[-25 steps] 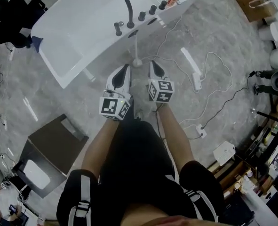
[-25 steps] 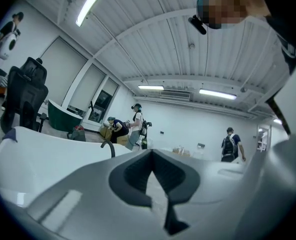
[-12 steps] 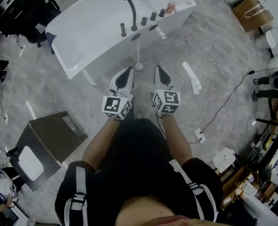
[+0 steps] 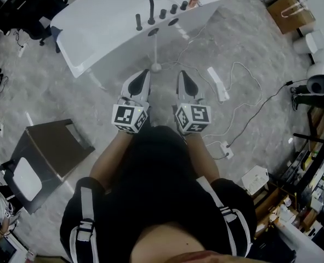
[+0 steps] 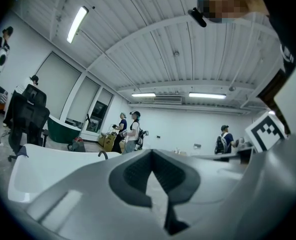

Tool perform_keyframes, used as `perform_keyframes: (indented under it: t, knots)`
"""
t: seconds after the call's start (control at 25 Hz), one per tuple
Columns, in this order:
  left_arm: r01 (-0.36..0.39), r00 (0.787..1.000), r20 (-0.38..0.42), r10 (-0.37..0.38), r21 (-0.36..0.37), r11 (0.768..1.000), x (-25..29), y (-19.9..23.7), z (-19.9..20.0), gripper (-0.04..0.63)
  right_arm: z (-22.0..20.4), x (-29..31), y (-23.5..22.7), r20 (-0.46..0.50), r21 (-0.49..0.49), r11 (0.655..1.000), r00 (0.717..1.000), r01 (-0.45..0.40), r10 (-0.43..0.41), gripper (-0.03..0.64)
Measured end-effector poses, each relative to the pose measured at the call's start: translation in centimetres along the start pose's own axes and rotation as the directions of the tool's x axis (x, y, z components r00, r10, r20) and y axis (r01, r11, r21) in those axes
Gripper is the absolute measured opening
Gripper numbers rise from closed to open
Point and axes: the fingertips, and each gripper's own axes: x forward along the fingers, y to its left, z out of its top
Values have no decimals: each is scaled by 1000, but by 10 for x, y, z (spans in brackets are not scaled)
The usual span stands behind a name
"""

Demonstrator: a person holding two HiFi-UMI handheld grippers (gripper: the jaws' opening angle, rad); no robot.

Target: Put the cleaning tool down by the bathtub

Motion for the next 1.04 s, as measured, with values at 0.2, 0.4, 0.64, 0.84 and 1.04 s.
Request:
perform_keyframes:
  t: [0.2, 0.4, 0.64, 0.84, 1.04]
  knots:
    - [27, 1000, 0, -27, 10, 1000, 0, -12, 1, 8, 8, -11, 3, 25, -16, 1000, 1000, 3, -3, -2]
    - [44, 999, 1, -44, 16, 999, 3, -19, 3, 8, 15, -15, 4, 42, -13, 1000, 999, 0, 1, -2]
    - [45, 999, 0, -45, 10, 999, 2, -16, 4, 8, 17, -16, 8, 48, -18, 1000, 999, -11, 12, -2]
    - [45, 999, 4, -45, 8, 999, 2, -15, 4, 8, 19, -16, 13, 50, -36, 999, 998, -23, 25, -2]
    - [36, 999, 5, -36, 1, 999, -3, -10, 1, 8, 15, -15, 20, 44, -48, 998, 998, -36, 38, -2]
